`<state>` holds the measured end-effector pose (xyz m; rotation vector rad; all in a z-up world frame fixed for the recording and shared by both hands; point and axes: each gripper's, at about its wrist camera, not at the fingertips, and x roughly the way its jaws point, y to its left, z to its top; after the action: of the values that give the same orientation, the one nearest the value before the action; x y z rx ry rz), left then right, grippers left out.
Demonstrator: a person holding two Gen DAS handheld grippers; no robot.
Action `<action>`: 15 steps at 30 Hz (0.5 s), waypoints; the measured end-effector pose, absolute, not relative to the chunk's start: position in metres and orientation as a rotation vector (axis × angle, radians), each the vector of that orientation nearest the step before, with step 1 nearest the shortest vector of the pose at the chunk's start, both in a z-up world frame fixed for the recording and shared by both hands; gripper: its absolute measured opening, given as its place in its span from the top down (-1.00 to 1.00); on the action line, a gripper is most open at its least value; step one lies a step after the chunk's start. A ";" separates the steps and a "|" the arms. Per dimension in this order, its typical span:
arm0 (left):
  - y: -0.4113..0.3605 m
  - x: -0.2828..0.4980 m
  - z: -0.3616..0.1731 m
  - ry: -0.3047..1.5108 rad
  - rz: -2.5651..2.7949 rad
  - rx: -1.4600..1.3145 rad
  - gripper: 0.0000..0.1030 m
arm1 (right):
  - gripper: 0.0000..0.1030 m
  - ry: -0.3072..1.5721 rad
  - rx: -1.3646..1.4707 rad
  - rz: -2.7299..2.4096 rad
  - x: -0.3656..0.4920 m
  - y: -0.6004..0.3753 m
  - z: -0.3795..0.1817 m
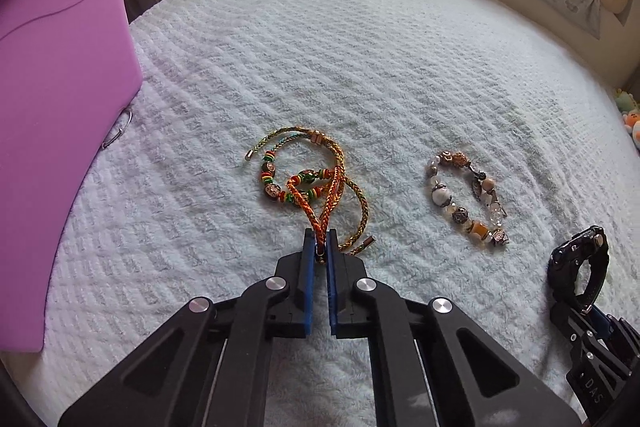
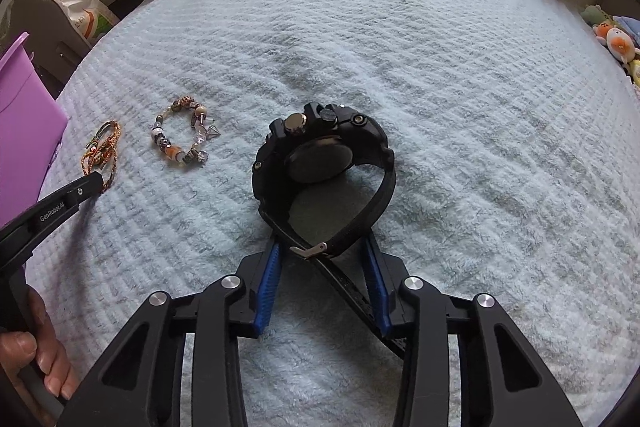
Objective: Organize jewelry
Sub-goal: 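Close the left gripper on an orange bracelet while the right closes on the watch strap, then lift the orange bracelet with the left gripper while the right lifts the black watch by its strap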
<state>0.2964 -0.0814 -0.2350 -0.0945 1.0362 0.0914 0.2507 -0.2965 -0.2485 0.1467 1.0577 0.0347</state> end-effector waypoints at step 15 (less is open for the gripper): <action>-0.078 0.285 -0.212 1.047 0.062 -0.097 0.89 | 0.58 1.067 0.188 0.036 0.232 -0.315 -0.225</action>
<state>0.2848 -0.0780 -0.2119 -0.0966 1.0468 0.0623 0.2317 -0.3155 -0.2254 0.1877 1.0669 0.0356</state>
